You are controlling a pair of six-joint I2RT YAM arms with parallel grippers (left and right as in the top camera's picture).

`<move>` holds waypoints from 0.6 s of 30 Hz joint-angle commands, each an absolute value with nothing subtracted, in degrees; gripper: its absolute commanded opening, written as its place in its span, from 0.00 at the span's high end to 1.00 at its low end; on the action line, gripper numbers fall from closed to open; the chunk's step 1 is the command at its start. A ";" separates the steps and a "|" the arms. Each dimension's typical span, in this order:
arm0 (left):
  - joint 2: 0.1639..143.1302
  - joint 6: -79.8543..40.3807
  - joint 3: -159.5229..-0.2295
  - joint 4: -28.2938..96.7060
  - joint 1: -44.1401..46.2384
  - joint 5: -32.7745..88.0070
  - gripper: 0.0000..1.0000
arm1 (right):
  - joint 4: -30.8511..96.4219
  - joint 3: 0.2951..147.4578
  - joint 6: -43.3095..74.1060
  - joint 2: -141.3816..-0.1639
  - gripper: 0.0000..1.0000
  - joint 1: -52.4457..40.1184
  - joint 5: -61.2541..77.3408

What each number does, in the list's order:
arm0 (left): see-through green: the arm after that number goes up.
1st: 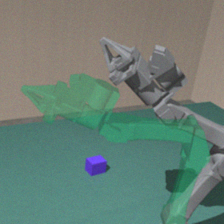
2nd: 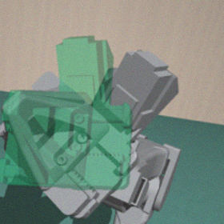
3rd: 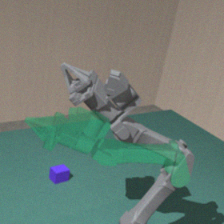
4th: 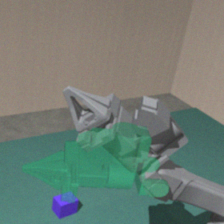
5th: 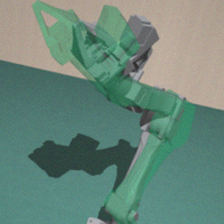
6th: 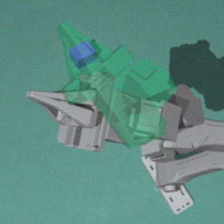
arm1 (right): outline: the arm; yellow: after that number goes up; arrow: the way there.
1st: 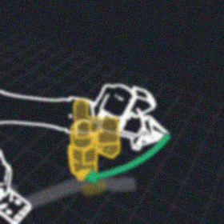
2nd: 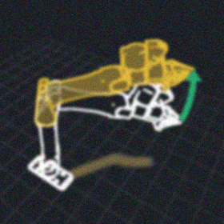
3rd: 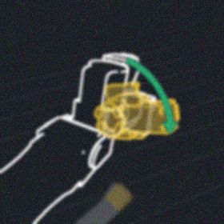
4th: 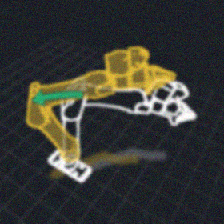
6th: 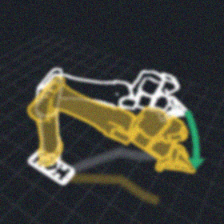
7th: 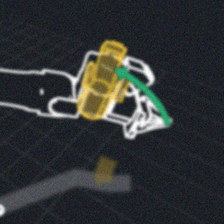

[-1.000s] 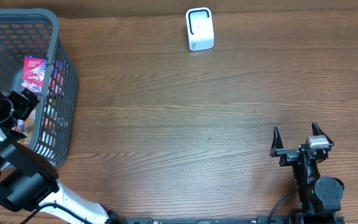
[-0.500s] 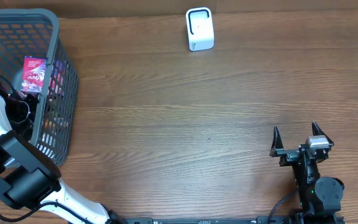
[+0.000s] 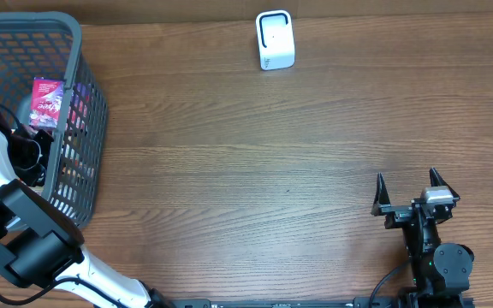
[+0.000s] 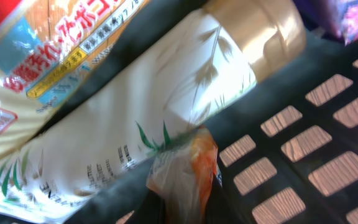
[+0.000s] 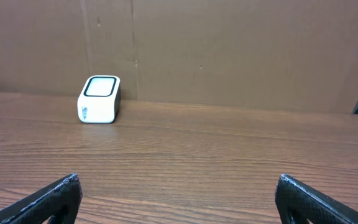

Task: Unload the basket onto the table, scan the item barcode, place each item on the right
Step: 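Grasp the small orange package and lift it toward the white scanner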

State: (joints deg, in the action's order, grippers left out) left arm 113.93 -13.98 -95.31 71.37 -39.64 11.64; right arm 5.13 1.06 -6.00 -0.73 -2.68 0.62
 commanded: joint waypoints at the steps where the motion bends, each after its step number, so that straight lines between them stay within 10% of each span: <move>1: 114.19 -13.45 -100.82 73.23 -40.62 16.19 0.96 | 4.75 0.45 -6.04 -0.16 0.00 -2.94 0.49; 18: 102.91 -11.79 -136.79 79.55 -40.40 29.06 0.96 | 4.75 0.45 -6.04 -0.16 0.00 -2.94 0.49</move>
